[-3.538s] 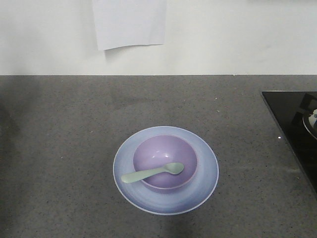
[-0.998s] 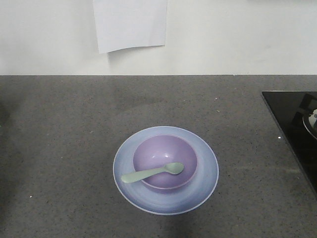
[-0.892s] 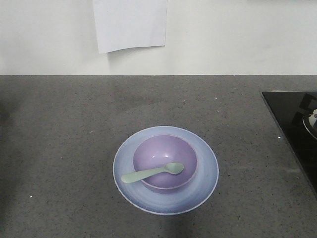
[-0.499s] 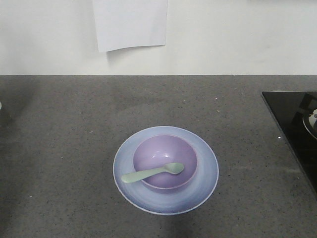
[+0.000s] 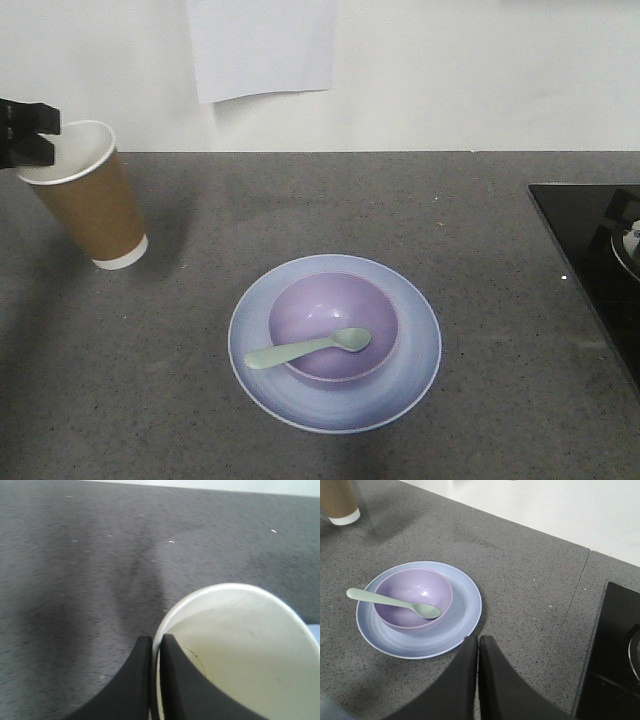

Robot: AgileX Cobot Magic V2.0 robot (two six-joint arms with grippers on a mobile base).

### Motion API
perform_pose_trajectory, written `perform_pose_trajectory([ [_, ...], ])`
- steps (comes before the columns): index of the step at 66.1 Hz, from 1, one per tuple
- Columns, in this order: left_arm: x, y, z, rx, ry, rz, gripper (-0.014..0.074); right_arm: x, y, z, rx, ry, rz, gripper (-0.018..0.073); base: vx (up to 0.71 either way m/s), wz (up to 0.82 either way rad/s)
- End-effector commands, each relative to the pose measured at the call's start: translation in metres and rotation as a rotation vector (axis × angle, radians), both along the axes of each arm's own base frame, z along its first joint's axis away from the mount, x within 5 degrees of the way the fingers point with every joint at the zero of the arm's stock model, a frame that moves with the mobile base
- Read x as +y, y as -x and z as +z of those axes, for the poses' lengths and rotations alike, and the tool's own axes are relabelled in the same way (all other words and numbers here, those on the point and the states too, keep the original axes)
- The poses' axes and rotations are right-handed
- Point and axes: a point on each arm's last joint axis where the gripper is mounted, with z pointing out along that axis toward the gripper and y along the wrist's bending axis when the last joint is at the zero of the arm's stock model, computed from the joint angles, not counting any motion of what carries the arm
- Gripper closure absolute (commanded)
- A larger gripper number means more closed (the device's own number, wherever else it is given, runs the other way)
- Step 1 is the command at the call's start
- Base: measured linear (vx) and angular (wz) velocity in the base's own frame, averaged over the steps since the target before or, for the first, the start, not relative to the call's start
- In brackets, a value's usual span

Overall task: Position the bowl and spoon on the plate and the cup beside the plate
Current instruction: 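Carry the cup by its rim and set it beside the blue plate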

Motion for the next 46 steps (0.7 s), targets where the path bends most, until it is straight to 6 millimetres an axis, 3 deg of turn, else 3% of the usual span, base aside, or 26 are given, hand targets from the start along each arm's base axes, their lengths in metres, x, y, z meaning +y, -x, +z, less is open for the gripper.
perform_pose_trajectory([
  [1,-0.018,0.007,0.023,-0.102,0.027,-0.042,0.0603,0.000,-0.002,0.011,-0.075,-0.028,-0.004,0.0564,0.00,0.00],
  [10,-0.036,0.005,0.018,-0.092,-0.004,-0.101,0.0603,0.000,-0.002,0.011,-0.075,-0.028,-0.004,0.0564,0.00,0.00],
  [31,-0.069,-0.009,-0.014,0.035,-0.018,-0.213,0.0603,0.002,-0.001,0.011,-0.066,-0.048,0.009,0.0564,0.00,0.00],
  [46,-0.076,-0.016,-0.027,0.071,-0.026,-0.228,0.0603,0.002,-0.001,0.011,-0.066,-0.048,0.009,0.0564,0.00,0.00],
])
